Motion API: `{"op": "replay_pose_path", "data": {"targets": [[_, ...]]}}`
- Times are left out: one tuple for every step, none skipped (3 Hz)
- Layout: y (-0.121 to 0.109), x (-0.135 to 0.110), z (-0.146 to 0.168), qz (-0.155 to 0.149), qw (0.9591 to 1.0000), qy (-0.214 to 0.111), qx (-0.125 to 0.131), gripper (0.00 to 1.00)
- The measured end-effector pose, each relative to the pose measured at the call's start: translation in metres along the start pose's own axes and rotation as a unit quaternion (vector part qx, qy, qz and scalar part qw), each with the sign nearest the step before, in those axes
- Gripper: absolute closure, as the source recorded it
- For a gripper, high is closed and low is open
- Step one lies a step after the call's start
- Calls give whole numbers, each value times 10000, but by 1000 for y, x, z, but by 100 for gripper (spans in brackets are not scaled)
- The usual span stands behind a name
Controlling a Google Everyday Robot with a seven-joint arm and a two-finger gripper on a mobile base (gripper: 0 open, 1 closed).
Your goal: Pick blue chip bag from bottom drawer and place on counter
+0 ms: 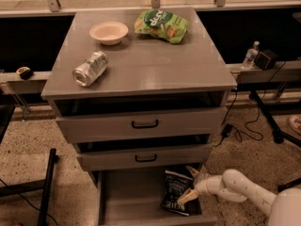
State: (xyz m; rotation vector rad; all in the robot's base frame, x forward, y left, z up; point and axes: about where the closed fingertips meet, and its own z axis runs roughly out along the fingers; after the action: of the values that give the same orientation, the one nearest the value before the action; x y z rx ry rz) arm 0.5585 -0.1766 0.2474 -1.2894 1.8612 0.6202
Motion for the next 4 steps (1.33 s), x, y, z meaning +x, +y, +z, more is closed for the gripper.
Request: {"op": "replay_pose_path", "data": {"targets": [[-11,17,28,181,9996,194,91,0],[-17,25,43,277,9990,327,152,0],[-20,34,52,376,9984,408,138,19],[-21,39,57,411,9982,428,111,42]]}}
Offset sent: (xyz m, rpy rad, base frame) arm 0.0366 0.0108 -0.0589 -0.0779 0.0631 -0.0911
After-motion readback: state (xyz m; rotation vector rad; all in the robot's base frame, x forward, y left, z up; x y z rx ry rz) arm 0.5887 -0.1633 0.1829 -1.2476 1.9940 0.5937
